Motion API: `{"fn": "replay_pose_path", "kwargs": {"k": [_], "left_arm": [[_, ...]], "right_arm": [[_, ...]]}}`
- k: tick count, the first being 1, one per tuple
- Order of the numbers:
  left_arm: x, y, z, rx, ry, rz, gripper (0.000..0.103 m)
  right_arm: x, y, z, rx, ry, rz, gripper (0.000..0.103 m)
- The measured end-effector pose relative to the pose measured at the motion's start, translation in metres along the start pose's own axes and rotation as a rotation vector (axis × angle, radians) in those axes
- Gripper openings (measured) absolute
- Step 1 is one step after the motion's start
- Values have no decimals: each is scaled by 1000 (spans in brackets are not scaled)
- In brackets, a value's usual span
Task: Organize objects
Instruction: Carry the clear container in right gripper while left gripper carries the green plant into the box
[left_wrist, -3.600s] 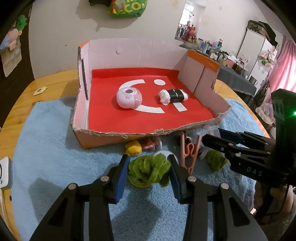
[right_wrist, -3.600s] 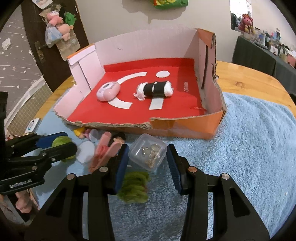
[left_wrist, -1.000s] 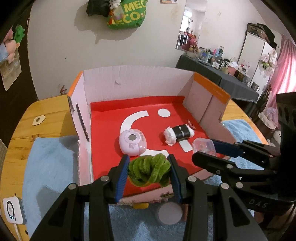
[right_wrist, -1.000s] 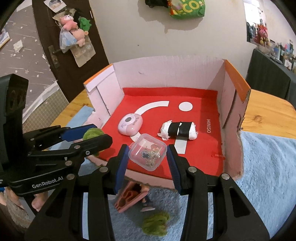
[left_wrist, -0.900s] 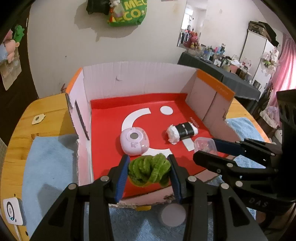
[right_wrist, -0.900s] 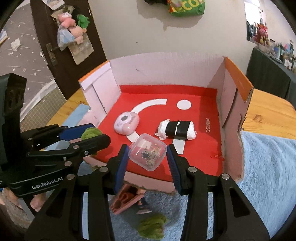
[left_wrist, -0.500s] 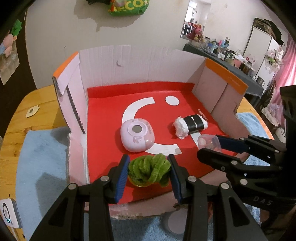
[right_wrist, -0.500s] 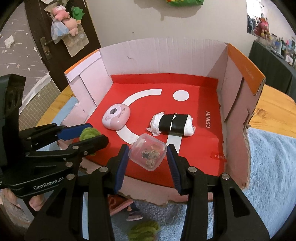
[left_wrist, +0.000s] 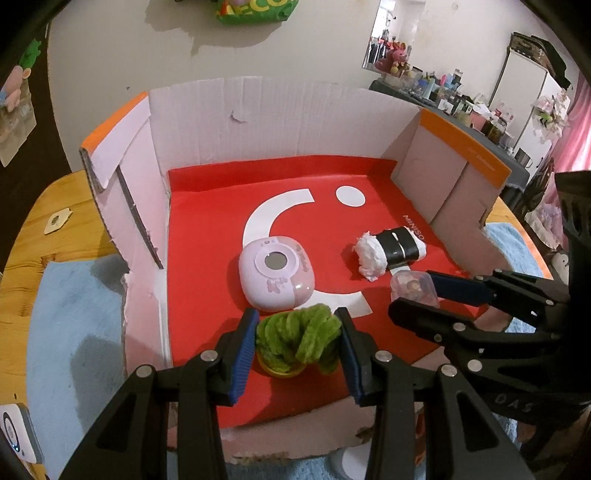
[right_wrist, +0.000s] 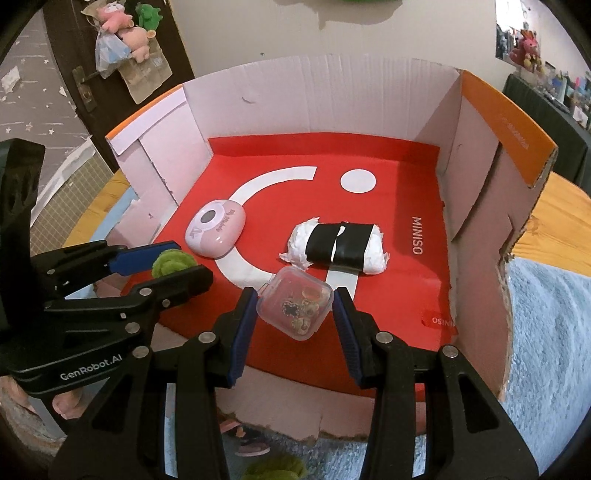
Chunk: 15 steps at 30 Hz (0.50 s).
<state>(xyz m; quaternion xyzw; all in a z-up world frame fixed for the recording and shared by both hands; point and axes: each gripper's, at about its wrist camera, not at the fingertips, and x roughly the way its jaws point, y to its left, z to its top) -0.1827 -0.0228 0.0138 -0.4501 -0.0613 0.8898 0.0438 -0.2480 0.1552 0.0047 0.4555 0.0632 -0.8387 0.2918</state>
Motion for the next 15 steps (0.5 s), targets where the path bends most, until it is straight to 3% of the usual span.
{"fn": "replay_pose_path", "kwargs": {"k": [15], "left_arm": [[8, 7, 10, -21, 3, 10, 44]], "right_arm": [[11, -8, 6, 17, -5, -12, 41]]}}
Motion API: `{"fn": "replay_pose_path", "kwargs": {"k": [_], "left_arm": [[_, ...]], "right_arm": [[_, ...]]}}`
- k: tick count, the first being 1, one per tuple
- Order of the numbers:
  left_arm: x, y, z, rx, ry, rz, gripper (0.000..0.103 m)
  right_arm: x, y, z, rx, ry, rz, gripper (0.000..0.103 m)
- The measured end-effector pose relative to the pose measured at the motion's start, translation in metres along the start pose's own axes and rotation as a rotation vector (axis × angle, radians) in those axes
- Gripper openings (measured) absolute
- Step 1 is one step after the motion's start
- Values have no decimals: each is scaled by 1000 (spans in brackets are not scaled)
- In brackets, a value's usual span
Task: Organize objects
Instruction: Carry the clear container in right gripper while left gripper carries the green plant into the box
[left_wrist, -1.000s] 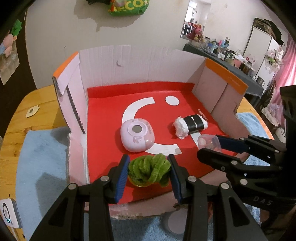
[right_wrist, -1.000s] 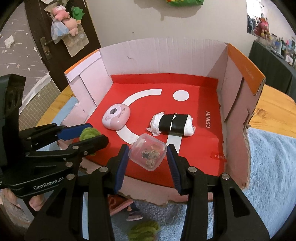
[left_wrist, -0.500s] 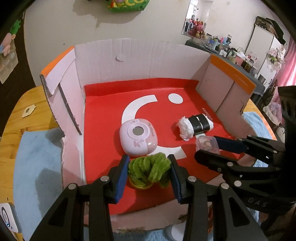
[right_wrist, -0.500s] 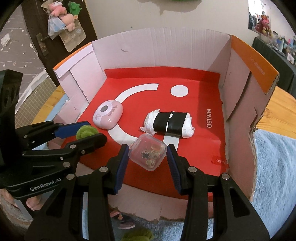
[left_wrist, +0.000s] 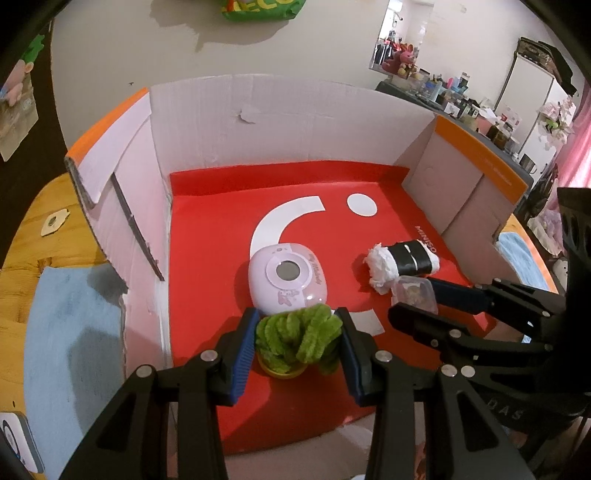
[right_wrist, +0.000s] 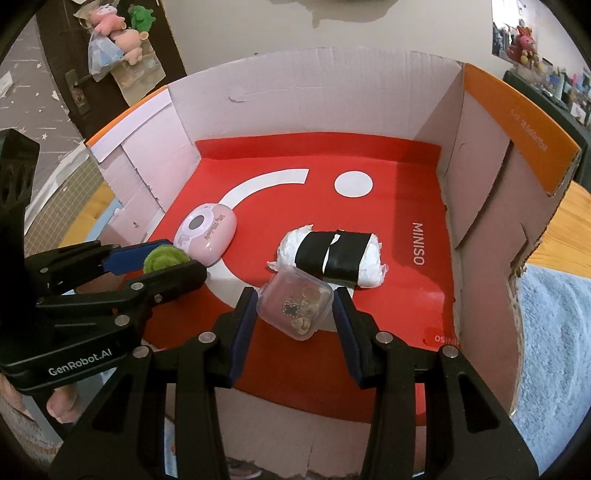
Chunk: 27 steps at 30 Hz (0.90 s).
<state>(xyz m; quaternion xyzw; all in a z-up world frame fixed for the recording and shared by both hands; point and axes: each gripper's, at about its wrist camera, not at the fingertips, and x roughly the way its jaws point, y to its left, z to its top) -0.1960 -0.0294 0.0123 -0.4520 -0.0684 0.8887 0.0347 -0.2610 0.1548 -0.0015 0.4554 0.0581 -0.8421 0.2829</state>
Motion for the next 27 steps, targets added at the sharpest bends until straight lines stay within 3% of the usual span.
{"fn": "replay_pose_path", "kwargs": {"k": [27], "left_arm": [[8, 3, 6, -14, 0, 0, 44]], "right_arm": [[0, -7, 4, 21, -5, -13, 41]]}}
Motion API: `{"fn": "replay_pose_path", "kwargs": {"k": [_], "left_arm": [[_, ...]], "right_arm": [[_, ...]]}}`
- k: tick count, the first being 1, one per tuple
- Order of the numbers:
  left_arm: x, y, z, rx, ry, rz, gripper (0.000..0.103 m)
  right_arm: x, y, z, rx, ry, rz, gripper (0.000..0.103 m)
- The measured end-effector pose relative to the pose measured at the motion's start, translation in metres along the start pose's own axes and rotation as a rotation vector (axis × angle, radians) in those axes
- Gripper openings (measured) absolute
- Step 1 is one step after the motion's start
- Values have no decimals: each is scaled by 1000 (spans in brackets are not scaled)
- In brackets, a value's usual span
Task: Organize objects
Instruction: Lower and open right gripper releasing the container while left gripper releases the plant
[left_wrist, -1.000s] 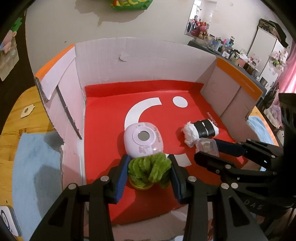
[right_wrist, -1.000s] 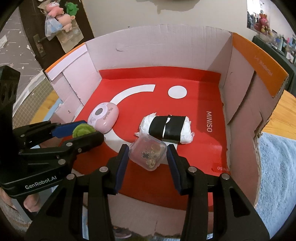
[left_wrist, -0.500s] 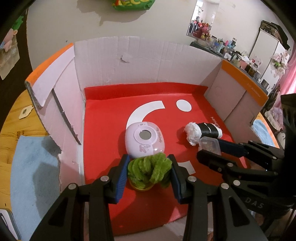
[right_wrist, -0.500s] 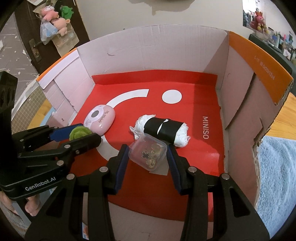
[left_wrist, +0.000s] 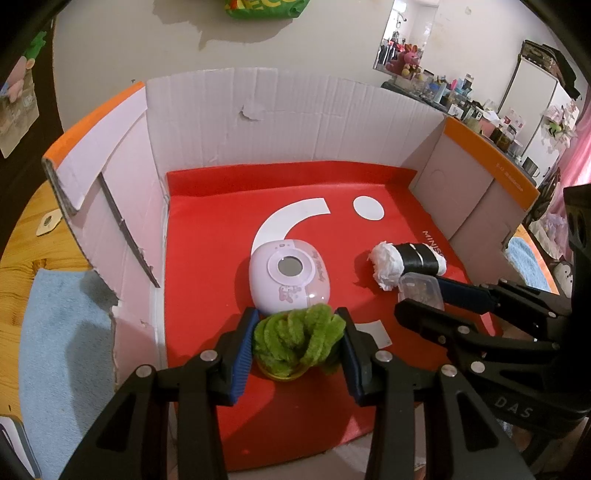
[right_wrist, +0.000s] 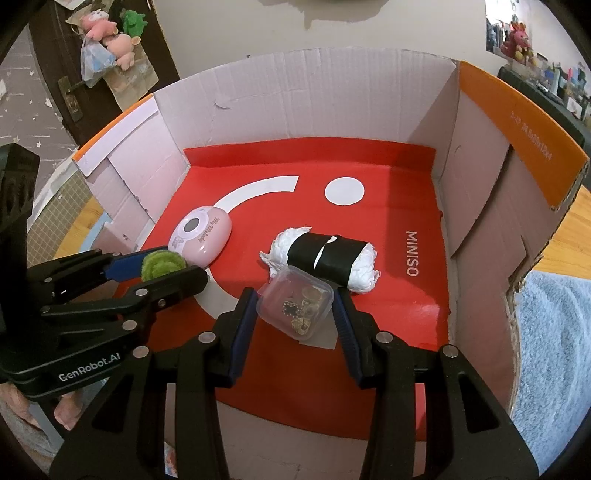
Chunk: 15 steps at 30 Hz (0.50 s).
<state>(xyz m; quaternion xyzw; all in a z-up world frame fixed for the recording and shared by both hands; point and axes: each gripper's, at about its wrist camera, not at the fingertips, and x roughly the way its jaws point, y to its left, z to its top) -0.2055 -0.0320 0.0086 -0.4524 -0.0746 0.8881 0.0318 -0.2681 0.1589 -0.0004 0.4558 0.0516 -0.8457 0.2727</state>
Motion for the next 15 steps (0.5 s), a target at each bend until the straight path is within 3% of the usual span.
{"fn": "replay_pose_path", "kwargs": {"k": [10, 15], "left_arm": [[0, 0, 0, -1, 1, 0, 44], [0, 0, 0, -1, 0, 0, 45]], "right_arm": [[-2, 1, -1, -4, 5, 6, 41], [-3, 2, -2, -2, 4, 9, 49]]}}
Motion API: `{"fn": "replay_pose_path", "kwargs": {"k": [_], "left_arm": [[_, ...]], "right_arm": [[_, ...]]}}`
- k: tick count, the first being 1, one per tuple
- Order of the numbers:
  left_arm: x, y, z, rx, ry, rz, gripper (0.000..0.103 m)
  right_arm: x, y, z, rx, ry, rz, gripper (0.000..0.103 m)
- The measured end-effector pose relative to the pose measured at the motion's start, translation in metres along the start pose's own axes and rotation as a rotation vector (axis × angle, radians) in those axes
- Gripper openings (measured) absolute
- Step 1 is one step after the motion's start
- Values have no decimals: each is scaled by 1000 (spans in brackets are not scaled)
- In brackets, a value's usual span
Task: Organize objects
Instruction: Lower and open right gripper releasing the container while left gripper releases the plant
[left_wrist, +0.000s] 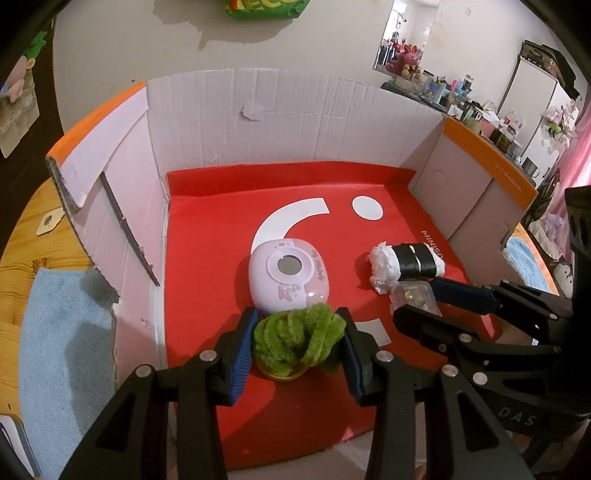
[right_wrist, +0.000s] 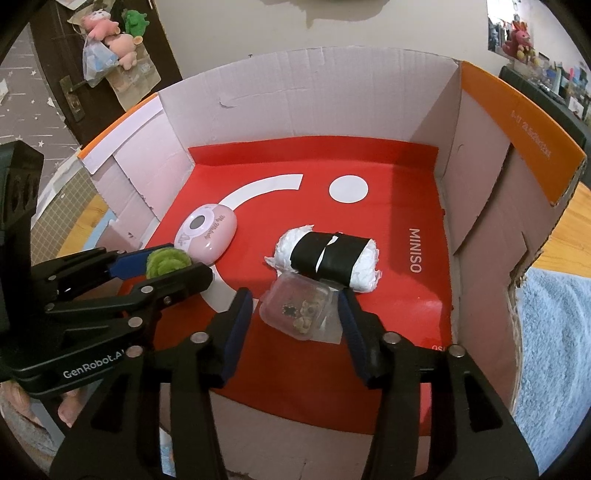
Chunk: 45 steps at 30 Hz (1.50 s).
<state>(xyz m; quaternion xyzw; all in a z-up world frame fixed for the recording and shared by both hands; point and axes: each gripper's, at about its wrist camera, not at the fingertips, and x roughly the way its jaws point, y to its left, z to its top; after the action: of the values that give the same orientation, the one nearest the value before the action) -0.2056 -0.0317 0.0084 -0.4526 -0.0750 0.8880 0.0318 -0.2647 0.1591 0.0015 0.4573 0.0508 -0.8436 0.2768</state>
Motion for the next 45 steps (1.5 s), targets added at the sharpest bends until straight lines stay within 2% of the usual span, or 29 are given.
{"fn": "replay_pose_path", "kwargs": {"k": [6, 10, 14, 21, 27, 30, 38, 42, 45], "left_arm": [[0, -1, -1, 1, -1, -1, 46], [-2, -3, -3, 6, -3, 0, 51], [-6, -7, -5, 15, -12, 10, 54], [-13, -8, -7, 15, -24, 17, 54], [-26, -11, -10, 32, -58, 51, 64], [-32, -8, -11, 18, -67, 44, 64], [-41, -1, -15, -3, -74, 46, 64], [-42, 0, -16, -5, -81, 45, 71], [-48, 0, -18, -5, -94, 44, 72]], "right_arm": [[-3, 0, -1, 1, -8, -2, 49], [-6, 1, -1, 0, -11, -4, 49], [-7, 1, -2, 1, -17, -8, 58], [-12, 1, -2, -1, -31, -13, 58], [-16, 5, -4, -9, -37, -8, 59], [-18, 7, -4, -12, -45, -6, 65], [-26, 12, -5, -19, -64, -3, 65], [-29, 13, -6, -18, -69, 0, 66], [-32, 15, -8, -22, -77, 0, 73]]}}
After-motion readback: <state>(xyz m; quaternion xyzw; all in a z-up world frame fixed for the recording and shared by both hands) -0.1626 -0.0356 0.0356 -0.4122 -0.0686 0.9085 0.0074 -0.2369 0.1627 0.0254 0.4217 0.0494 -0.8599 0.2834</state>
